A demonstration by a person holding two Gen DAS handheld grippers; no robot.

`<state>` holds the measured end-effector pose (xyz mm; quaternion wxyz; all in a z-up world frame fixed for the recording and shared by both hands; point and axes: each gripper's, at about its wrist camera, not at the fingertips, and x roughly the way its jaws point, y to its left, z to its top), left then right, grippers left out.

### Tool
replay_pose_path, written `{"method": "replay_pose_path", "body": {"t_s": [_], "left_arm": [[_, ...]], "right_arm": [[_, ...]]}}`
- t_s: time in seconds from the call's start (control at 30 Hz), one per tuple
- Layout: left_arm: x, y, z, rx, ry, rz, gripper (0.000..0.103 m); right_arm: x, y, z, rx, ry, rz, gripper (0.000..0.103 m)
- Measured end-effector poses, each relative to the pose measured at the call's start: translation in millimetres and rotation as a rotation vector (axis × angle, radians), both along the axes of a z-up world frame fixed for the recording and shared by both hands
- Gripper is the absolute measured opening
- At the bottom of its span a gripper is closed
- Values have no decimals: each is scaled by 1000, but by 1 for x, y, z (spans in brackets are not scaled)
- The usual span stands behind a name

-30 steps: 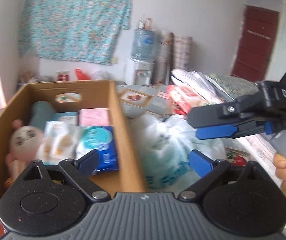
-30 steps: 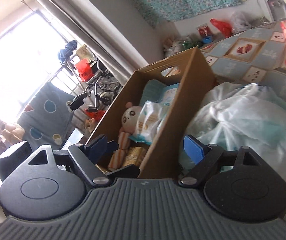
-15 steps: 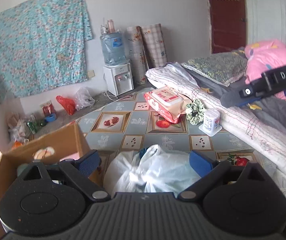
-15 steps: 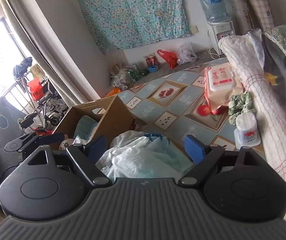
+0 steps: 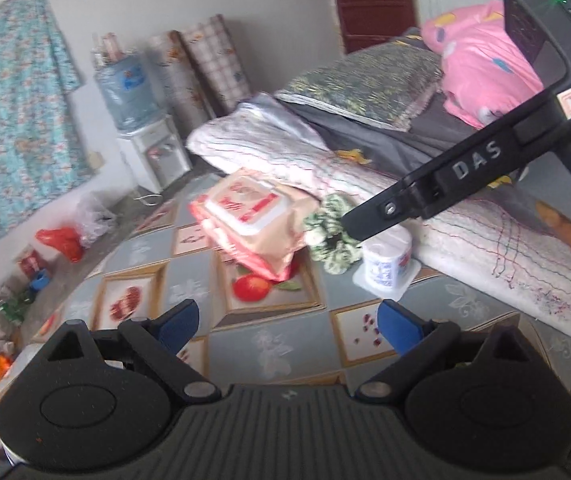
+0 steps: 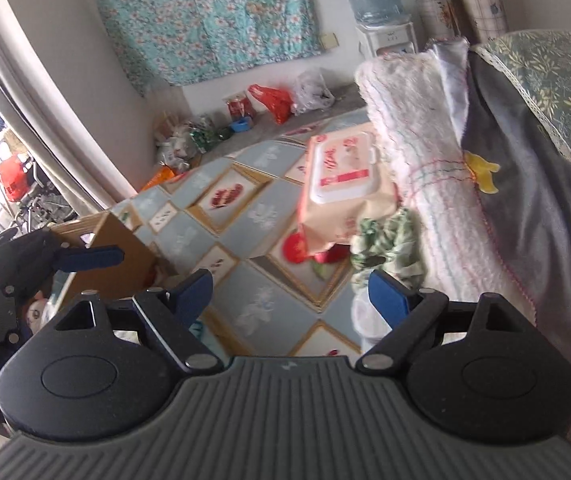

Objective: Organize soft objects
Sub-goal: 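Move the right tool back from the box toward the white yogurt cup, then grasp the white yogurt cup with the left gripper and lift it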

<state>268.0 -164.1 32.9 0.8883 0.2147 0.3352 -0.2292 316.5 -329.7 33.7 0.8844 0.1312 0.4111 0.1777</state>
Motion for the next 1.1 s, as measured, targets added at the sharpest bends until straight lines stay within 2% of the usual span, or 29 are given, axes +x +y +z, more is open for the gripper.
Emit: {"method": "replay_pose_path", "body": {"t_s": [0.1,0.27,0.37,0.5,0.7,0.73,0.77,0.83,0.93,1.1], "left_arm": [[20,-24,-16,7,17,-63,96],[44,-57,-39,-16,79,-143,82],[54,-73,-47,-18,96,-161,81],[66,-88,-56,-11,94,-161,77],[79,-103,-70,-3,152,-145,72],[80,-104,-72,-10,161,-143,69],[82,-104,-72,-24,174,-141,60],[84,-101,-71,-60,202,-125,52],[89,-88,-69,-132,248,-79,51],[107,-48,-62,-297,401,59,51]], "right_arm": [[10,-14,-18,38,37,-15,80],[19,-37,-43,147,89,-53,53],[20,-45,-52,210,98,-63,47],[19,-55,-52,257,74,-104,46],[20,-78,-50,316,34,-180,48],[20,-81,-51,321,34,-187,48],[20,-83,-53,326,38,-192,48],[21,-85,-57,340,51,-202,48],[18,-88,-61,368,59,-215,48],[7,-91,-59,416,54,-222,50]]}}
